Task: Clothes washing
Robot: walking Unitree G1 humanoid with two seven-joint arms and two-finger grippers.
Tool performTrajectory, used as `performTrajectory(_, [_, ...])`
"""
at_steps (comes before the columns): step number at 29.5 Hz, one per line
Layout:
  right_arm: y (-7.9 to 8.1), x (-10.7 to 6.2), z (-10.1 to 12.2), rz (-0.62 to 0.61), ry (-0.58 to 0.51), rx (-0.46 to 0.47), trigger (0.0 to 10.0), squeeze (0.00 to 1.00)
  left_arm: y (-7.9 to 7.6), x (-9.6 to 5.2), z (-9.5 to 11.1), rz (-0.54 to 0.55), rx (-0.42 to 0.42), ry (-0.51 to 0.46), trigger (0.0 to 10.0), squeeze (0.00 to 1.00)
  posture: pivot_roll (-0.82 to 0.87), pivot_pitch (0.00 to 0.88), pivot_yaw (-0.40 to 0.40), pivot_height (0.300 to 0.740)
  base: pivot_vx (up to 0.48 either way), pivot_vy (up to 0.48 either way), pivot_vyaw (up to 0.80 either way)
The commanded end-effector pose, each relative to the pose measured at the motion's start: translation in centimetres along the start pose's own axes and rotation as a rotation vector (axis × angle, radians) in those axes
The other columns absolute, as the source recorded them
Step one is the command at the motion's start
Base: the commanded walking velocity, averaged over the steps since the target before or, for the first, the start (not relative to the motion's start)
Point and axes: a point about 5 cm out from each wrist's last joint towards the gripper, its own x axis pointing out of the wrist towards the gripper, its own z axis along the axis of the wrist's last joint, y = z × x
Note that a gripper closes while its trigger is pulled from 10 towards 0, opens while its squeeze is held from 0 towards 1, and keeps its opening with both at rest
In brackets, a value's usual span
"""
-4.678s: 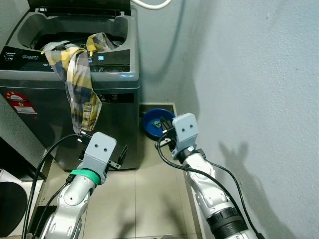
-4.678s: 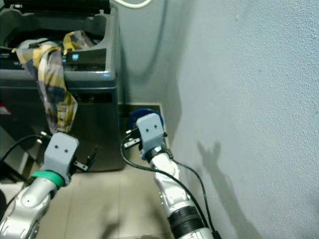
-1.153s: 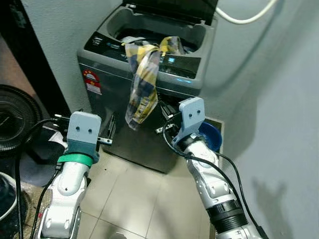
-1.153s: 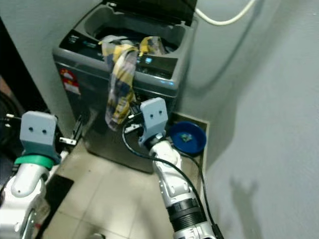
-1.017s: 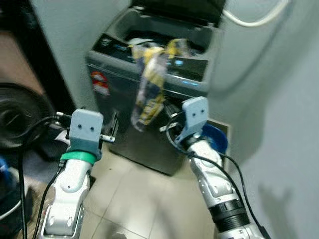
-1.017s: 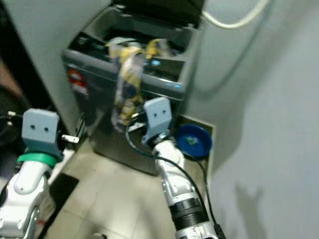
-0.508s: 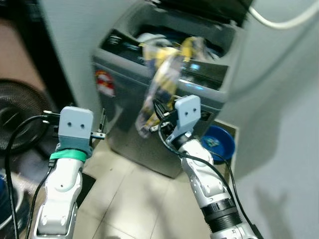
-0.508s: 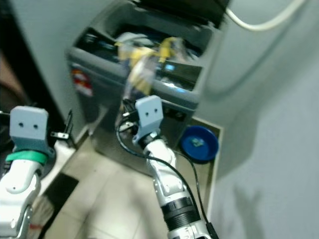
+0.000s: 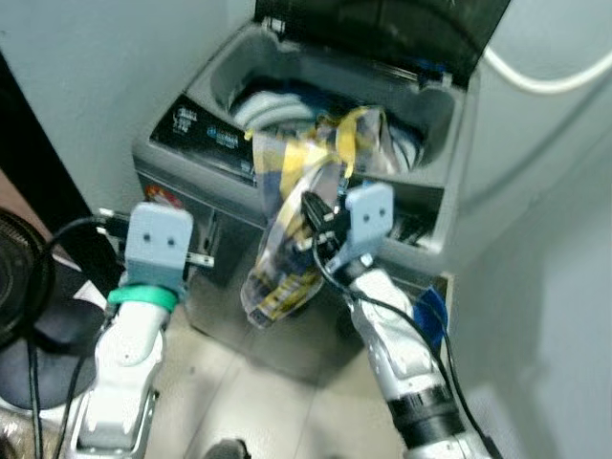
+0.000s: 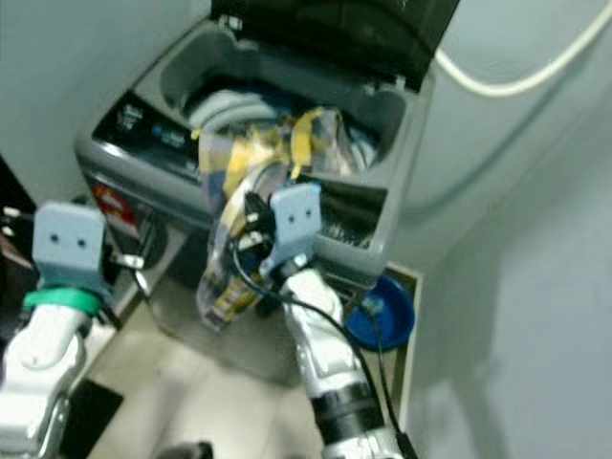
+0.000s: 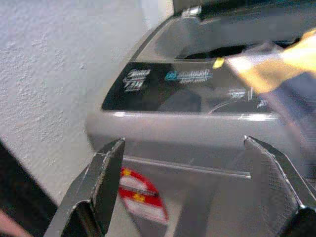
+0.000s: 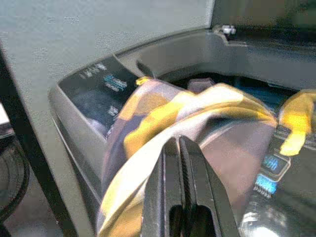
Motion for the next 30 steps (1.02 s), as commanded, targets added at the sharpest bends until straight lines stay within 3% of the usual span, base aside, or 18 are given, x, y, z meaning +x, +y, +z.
performTrajectory(1, [0.0, -0.4, -0.5, -0.003, 0.020, 0.016, 10.0, 0.00, -0.3, -0.2, -0.4, -0.011, 0.010, 0.013, 10.0, 0.00, 0.10, 0.000, -0.041, 0.740, 0.458, 0.000, 0.00])
performTrajectory(11, [0.9, -0.3, -0.3, 0.043, 0.011, 0.008, 10.0, 0.00, -0.6, -0.5, 0.2, -0.058, 0.044, -0.022, 10.0, 0.00, 0.11, 0.000, -0.045, 0.740, 0.197, 0.000, 0.00])
performTrajectory(15, [2.2, 0.3, 1.0, 0.113, -0.057, -0.012, 10.0, 0.00, -0.8, -0.7, 3.5, -0.149, 0.258, -0.235, 10.0, 0.00, 0.11, 0.000, -0.049, 0.740, 0.000, 0.000, 0.00])
performTrajectory(16, [2.8, 0.6, 1.6, 0.133, -0.079, -0.030, 10.0, 0.00, -0.6, -0.5, 4.2, -0.145, 0.268, -0.257, 10.0, 0.00, 0.12, 0.000, -0.052, 0.740, 0.000, 0.000, 0.00])
performTrajectory(17, [3.2, 0.9, 2.1, 0.152, -0.104, -0.055, 10.0, 0.00, -0.5, -0.3, 4.5, -0.145, 0.247, -0.251, 10.0, 0.00, 0.12, 0.000, -0.053, 0.740, 0.000, 0.000, 0.00])
performTrajectory(18, [3.6, 1.2, 2.5, 0.170, -0.121, -0.086, 10.0, 0.00, -0.4, -0.1, 4.4, -0.146, 0.163, -0.215, 10.0, 0.00, 0.12, 0.000, -0.052, 0.740, 0.000, 0.000, 0.00])
performTrajectory(20, [3.6, 1.2, 2.5, 0.170, -0.121, -0.086, 10.0, 0.00, -0.4, -0.1, 4.4, -0.146, 0.163, -0.215, 10.0, 0.00, 0.12, 0.000, -0.052, 0.740, 0.000, 0.000, 0.00])
performTrajectory(21, [3.9, 1.3, 2.8, 0.182, -0.132, -0.106, 10.0, 0.00, -0.5, 0.0, 4.3, -0.150, 0.103, -0.190, 10.0, 0.00, 0.12, 0.000, -0.052, 0.740, 0.000, 0.000, 0.00])
performTrajectory(23, [4.0, 1.7, 3.3, 0.192, -0.148, -0.176, 10.0, 0.00, -0.5, 0.5, 4.2, -0.127, -0.144, -0.102, 10.0, 0.00, 0.11, 0.000, -0.049, 0.740, 0.000, 0.000, 0.00])
performTrajectory(24, [4.0, 1.8, 3.4, 0.191, -0.149, -0.192, 10.0, 0.00, -0.6, 0.7, 4.2, -0.125, -0.209, -0.079, 10.0, 0.00, 0.11, 0.000, -0.049, 0.740, 0.000, 0.000, 0.00])
performTrajectory(30, [3.3, 2.0, 4.0, 0.156, -0.151, -0.180, 10.0, 0.00, -0.8, 1.1, 3.9, -0.136, -0.254, -0.022, 10.0, 0.00, 0.10, 0.000, -0.042, 0.740, 0.000, 0.000, 0.00])
